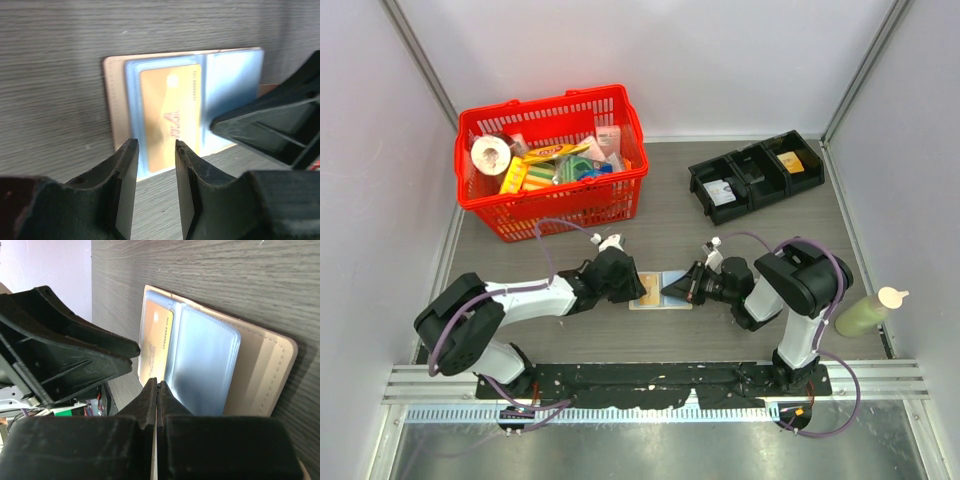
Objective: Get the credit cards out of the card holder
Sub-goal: Remove the credit card from the card holder.
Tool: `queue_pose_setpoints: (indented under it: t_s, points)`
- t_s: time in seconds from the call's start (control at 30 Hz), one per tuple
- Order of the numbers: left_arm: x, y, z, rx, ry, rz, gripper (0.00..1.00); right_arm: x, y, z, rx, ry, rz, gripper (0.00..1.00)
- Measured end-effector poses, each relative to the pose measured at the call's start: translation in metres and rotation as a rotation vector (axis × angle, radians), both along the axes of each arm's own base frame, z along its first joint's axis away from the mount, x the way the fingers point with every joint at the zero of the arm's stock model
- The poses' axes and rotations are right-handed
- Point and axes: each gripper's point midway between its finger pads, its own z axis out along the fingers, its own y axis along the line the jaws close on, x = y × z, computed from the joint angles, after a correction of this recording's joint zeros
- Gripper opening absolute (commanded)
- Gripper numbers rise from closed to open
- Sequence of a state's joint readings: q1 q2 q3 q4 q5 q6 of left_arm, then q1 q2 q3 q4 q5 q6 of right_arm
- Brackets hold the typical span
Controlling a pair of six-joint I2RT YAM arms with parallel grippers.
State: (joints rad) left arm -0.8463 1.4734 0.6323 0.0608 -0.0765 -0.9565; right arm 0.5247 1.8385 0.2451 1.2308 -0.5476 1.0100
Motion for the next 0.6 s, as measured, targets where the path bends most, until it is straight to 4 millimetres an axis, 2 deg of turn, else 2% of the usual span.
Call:
queue_pose_setpoints:
  t_s: [0.1, 0.17, 0.37, 0.43, 0.53, 0.6]
  points:
    - [-0.003, 0.012, -0.007, 0.06, 0.008, 0.001, 0.39, -0.002, -0.001, 0.003, 0.008, 0.0, 0.005, 0.01]
    - [-0.004, 0.014, -0.008, 0.077, 0.011, 0.002, 0.35, -0.003, -0.001, 0.004, 0.013, 0.003, 0.006, 0.01]
    - [-0.004, 0.016, -0.011, 0.109, 0.015, -0.013, 0.27, -0.003, -0.001, 0.004, 0.015, 0.012, 0.007, 0.39]
    - [-0.004, 0.016, -0.012, 0.114, 0.016, -0.014, 0.25, -0.003, -0.001, 0.004, 0.009, 0.018, 0.006, 0.43]
    - [-0.003, 0.017, -0.013, 0.122, 0.02, -0.015, 0.23, 0.0, -0.001, 0.005, -0.011, 0.014, 0.004, 0.43]
    - [-0.003, 0.017, -0.014, 0.128, 0.022, -0.018, 0.17, 0.003, -0.001, 0.007, -0.028, 0.003, 0.0, 0.43]
